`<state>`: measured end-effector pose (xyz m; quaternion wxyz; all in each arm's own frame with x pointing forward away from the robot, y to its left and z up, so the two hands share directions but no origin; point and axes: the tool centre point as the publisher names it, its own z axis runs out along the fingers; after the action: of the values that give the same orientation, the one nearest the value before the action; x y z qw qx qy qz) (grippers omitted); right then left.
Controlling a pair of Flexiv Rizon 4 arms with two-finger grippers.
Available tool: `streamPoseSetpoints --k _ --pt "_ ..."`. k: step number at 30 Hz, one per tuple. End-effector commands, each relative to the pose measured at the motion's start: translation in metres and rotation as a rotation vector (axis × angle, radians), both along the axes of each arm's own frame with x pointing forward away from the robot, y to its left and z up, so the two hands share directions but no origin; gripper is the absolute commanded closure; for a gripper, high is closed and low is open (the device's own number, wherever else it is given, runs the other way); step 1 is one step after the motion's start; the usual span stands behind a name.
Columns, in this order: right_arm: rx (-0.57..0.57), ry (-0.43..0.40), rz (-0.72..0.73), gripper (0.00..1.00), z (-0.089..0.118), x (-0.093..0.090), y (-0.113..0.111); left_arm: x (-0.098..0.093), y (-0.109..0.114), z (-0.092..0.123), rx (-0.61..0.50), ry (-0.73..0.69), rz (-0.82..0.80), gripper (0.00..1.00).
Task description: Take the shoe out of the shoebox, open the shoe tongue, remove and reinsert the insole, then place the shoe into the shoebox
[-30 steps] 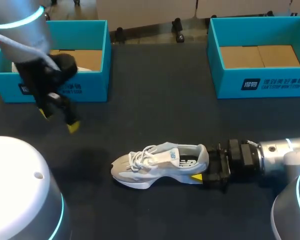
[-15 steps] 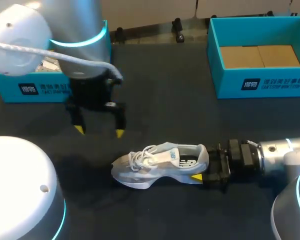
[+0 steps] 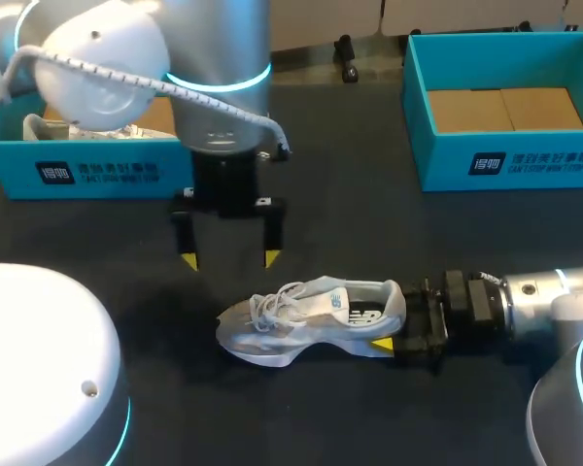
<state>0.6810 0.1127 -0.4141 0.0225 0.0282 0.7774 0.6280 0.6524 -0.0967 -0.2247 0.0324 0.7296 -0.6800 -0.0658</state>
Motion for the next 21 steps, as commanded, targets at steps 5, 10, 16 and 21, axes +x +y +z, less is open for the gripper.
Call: streamPoseSetpoints --k 5,10,16,21 --pt "-0.006 0.001 0.0 1.0 0.002 -0.001 0.001 -0.009 -0.036 -0.012 0.033 -0.06 -0.036 0.0" --pt "-0.006 0.001 0.0 1.0 0.002 -0.001 0.001 -0.012 -0.073 -0.026 0.079 -0.072 -0.065 0.0" --pt "-0.006 0.001 0.0 1.0 0.002 -0.001 0.001 -0.003 -0.107 -0.048 0.14 -0.043 -0.063 0.0" --pt "-0.006 0.001 0.0 1.0 0.002 -0.001 0.001 0.0 -0.124 -0.06 0.169 -0.054 -0.049 0.0"
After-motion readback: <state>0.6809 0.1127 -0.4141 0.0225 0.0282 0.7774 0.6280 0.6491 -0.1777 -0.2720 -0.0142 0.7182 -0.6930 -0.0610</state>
